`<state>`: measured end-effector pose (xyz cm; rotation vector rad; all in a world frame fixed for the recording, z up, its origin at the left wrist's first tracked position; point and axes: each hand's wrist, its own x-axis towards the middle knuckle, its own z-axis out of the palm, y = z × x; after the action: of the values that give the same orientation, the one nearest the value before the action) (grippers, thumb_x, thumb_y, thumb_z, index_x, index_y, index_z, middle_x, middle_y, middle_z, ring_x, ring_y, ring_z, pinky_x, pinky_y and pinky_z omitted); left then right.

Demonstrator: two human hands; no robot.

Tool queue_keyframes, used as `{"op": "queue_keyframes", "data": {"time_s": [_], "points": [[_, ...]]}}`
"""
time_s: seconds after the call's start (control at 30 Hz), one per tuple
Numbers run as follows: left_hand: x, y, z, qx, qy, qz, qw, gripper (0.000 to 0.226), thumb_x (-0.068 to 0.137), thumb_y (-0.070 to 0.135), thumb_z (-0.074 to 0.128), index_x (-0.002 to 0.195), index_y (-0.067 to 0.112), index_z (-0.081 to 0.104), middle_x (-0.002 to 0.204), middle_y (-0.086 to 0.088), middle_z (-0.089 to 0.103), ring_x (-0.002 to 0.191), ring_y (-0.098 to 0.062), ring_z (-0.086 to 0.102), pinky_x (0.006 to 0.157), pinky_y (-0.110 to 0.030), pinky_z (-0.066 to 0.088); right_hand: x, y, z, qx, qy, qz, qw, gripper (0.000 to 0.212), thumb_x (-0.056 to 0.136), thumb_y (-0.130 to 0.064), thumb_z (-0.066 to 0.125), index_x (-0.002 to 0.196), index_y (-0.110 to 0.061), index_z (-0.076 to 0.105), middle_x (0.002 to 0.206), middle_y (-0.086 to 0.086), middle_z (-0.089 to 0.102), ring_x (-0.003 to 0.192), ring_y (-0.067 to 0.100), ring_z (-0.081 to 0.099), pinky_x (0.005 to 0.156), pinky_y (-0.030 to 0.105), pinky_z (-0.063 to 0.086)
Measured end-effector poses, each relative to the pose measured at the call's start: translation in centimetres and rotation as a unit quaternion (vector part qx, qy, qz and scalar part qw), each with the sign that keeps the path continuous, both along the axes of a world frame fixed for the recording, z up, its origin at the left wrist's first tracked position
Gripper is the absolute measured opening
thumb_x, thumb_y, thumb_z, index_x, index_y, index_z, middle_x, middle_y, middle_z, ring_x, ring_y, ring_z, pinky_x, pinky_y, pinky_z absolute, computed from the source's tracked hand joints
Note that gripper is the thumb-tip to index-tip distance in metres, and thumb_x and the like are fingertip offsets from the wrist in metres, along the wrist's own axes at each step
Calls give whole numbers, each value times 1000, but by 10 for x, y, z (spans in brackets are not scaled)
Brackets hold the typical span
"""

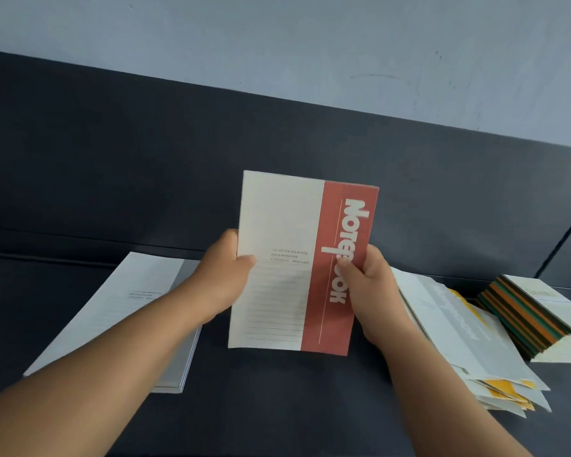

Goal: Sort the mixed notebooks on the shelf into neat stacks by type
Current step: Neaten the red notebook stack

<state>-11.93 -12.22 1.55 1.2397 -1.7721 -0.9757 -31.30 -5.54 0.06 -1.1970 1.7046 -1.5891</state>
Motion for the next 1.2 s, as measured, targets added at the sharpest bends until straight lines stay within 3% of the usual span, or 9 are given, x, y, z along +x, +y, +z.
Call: {"op": "queue_keyframes", "data": {"time_s": [0.1, 0.33, 0.47, 0.63, 0.77, 0.93, 1.07, 1.13, 1.2], "points": [[16, -4, 24, -19, 1, 12, 1000, 18, 92, 12, 49, 108, 20, 53, 101, 9, 62, 90, -6, 59, 70, -24, 48, 7, -6, 20, 5, 6, 10, 1000, 9, 97, -19, 55, 103, -15, 61, 99, 4, 74, 90, 24, 73, 79, 50, 60], [86, -29, 38, 49, -10, 55, 997, 16, 90, 12, 57, 103, 16, 65, 98, 0, 72, 92, -21, 68, 87, -43, 55, 69, -37, 23, 93, -73, 75, 990, 13, 96, -22, 61, 103, -11, 61, 95, 4, 75, 80, 19, 75, 64, 34, 61], [125, -43, 21, 95, -28, 88, 991, 13, 91, 10, 58, 101, 12, 66, 97, -4, 71, 89, -22, 67, 74, -34, 54, 109, -61, 2, 154, -88, 96, 979, 12, 95, -22, 62, 103, -12, 62, 97, 5, 75, 85, 22, 74, 74, 39, 61], [158, -57, 5, 124, -65, 104, 985, 13, 91, 10, 58, 101, 6, 65, 98, -8, 70, 89, -25, 66, 75, -36, 54, 145, -80, -18, 211, -95, 103, 967, 13, 95, -21, 62, 102, -10, 64, 92, 4, 76, 80, 20, 74, 64, 32, 58], [174, -68, -10, 140, -75, 107, 982, 14, 90, 9, 58, 101, 3, 64, 98, -13, 69, 89, -28, 67, 69, -32, 51, 164, -90, -27, 236, -72, 91, 965, 11, 95, -22, 61, 98, -12, 64, 91, 2, 75, 77, 18, 73, 56, 26, 53], [187, -86, -31, 156, -107, 117, 975, 26, 83, 12, 58, 104, -2, 63, 102, -19, 70, 82, -25, 65, 72, -36, 52, 177, -97, -37, 255, -23, 75, 964, 11, 94, -19, 60, 88, -13, 66, 86, 2, 75, 70, 15, 71, 50, 23, 51], [189, -92, -49, 158, -138, 111, 971, 26, 80, 12, 55, 100, -2, 63, 99, -17, 70, 74, -25, 61, 62, -32, 46, 183, -102, -49, 269, 34, 35, 962, 16, 89, -18, 63, 88, -4, 71, 86, 8, 76, 80, 26, 74, 76, 42, 62], [190, -93, -57, 152, -167, 108, 968, 19, 81, 13, 54, 92, 0, 62, 92, -16, 68, 67, -22, 56, 58, -29, 42, 183, -104, -54, 282, 86, 25, 955, 23, 87, -23, 65, 91, -2, 71, 84, 7, 76, 79, 25, 74, 78, 42, 60], [190, -94, -59, 134, -204, 110, 963, 18, 84, 15, 54, 95, 3, 61, 97, -10, 65, 73, -22, 59, 60, -31, 47, 182, -103, -57, 291, 135, 19, 947, 25, 87, -32, 65, 90, -8, 72, 81, 1, 76, 75, 18, 73, 76, 37, 60]]}}
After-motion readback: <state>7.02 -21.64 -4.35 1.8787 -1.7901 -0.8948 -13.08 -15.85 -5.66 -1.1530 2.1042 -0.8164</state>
